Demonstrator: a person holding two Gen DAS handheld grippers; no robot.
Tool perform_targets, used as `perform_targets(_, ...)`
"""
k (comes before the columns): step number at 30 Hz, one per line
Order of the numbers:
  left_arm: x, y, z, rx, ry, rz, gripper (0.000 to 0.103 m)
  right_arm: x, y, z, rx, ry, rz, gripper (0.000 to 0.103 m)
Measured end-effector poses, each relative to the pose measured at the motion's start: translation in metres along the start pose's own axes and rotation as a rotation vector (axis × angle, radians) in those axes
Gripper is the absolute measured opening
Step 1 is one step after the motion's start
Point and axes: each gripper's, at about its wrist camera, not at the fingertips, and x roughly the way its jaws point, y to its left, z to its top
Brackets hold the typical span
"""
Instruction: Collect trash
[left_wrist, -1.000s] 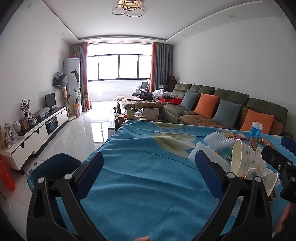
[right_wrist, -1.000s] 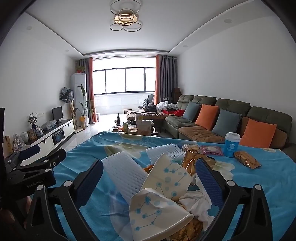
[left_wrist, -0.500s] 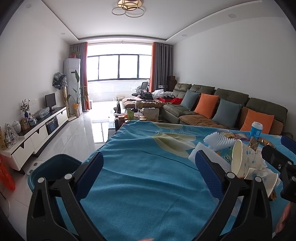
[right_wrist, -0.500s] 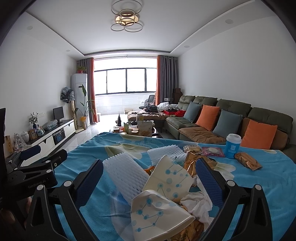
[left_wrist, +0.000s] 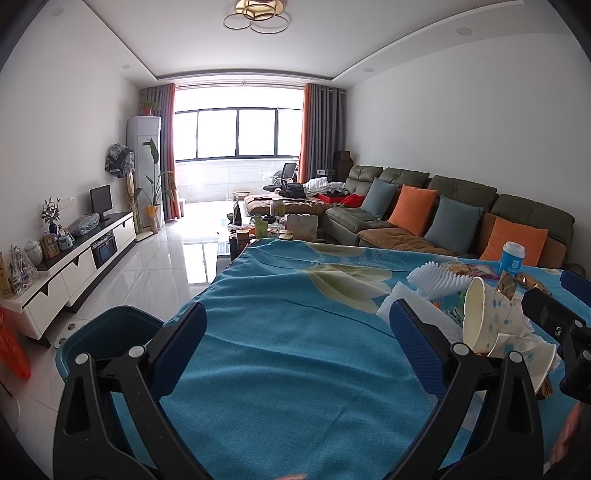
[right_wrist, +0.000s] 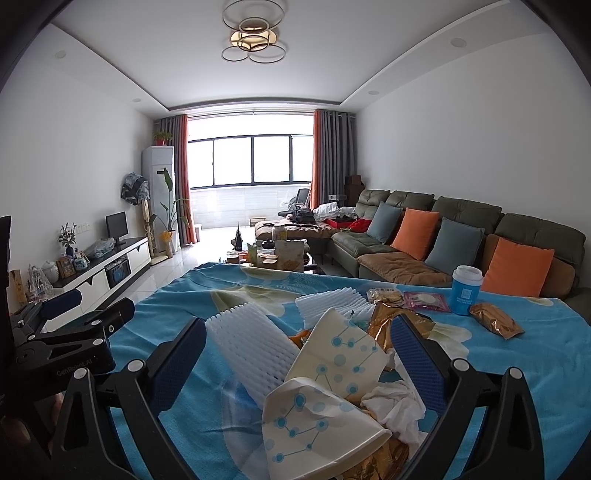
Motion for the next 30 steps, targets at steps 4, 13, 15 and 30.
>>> perform_targets(4,0.0,0.0002,0.0,-0.001,0.001,0.001,0.097,0.0003,0.0002,-0.0001,0.001,0.0,-0.001,0.096)
perform_targets(13,-0.0011,-0.0001,-0.0015,0.002,-0.001,-0.002,0.097,-0.0007,0.0002,-0.0007,0.002,-0.002,-0.002,0.096)
perform_targets(15,-0.0019,-0.0012,-0.0018,0.005,-0.003,-0.002,0.097,-0.0006,0.0,-0.0012,0.003,-0.001,-0.001,0.096)
perform_targets(30,0.0007,-0.0036,-0.0044,0.006,0.005,-0.001,0.097,-0.0011,-0.0015,-0.0021,0.006,-0.001,-0.001,0.096)
